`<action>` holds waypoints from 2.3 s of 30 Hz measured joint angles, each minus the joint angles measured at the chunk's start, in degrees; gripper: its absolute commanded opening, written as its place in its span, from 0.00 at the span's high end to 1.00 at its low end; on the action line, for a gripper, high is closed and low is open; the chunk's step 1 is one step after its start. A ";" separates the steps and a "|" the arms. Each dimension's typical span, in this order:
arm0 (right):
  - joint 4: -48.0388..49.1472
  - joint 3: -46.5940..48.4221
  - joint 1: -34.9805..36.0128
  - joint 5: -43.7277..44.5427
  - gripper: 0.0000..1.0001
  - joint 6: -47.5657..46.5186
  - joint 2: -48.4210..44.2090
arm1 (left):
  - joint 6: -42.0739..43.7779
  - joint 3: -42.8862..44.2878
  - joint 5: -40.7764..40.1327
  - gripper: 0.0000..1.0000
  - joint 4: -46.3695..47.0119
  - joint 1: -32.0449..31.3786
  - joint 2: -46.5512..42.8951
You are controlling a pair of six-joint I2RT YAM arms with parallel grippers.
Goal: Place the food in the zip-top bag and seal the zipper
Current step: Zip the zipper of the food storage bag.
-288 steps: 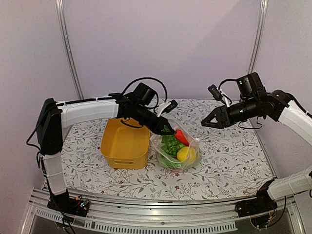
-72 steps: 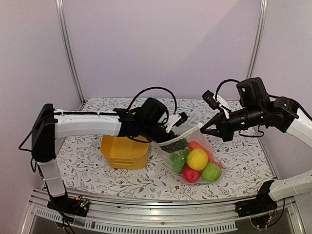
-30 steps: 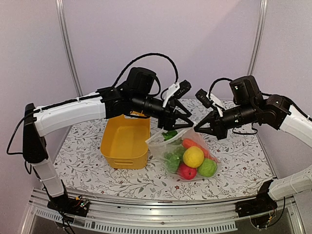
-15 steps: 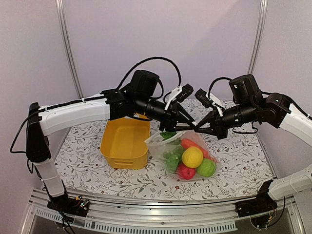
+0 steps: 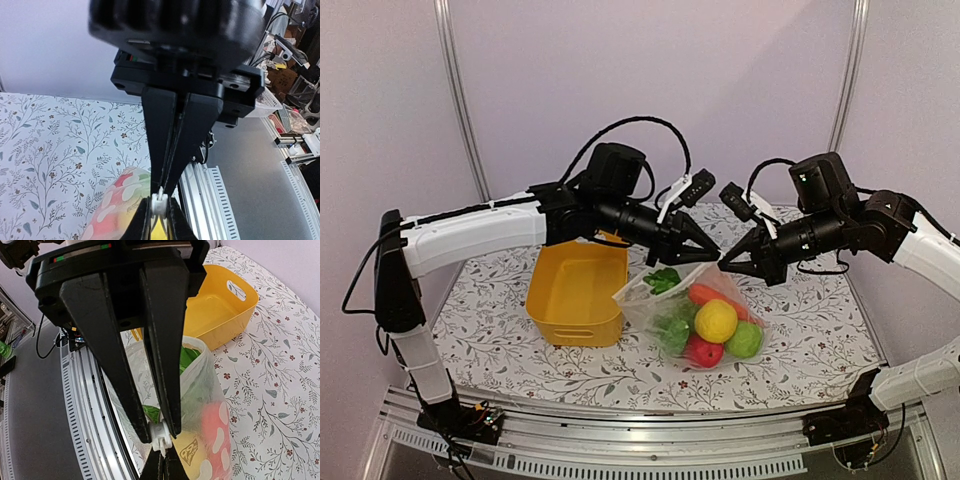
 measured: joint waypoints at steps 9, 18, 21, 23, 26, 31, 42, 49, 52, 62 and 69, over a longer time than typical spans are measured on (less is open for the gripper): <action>-0.07 0.00 0.04 2.51 1.00 0.02 -0.11 | -1.03 -1.46 0.85 0.99 1.38 0.68 0.00; -0.35 0.00 -0.42 5.22 1.00 0.28 -0.48 | -1.46 -3.41 0.76 1.00 1.22 1.49 -0.66; -0.44 0.00 -1.68 5.86 1.00 0.46 -1.11 | -1.44 -4.94 -0.13 1.00 0.55 1.92 -1.81; -0.48 0.00 -2.80 6.67 1.00 0.46 -1.97 | -1.44 -6.10 -1.01 1.00 -0.31 2.34 -2.67; -0.59 -0.02 -4.07 7.78 1.00 0.42 -3.04 | -1.42 -7.78 -2.16 1.00 -1.66 2.84 -3.98; -0.66 -0.83 -5.92 9.09 1.00 0.37 -4.33 | -1.40 -10.86 -4.50 1.00 -3.50 3.76 -6.40; -0.66 -3.39 -8.22 10.34 1.00 0.24 -4.48 | -1.42 -17.46 -7.67 1.00 -5.35 4.79 -9.99; -0.55 -3.78 -8.92 9.94 1.00 0.00 -4.48 | -1.42 -21.22 -8.50 1.00 -3.80 5.60 -12.20; -0.55 -3.78 -10.23 10.78 1.00 -0.02 -4.63 | -1.42 -23.10 -8.76 1.00 -4.76 6.69 -12.83; -0.57 -3.78 -11.04 11.04 1.00 0.00 -4.63 | -1.40 -24.83 -8.94 1.00 -5.09 7.63 -13.03; -0.50 -3.78 -11.10 11.06 1.00 0.02 -4.63 | -1.53 -24.83 -8.72 0.72 -5.01 7.72 -13.00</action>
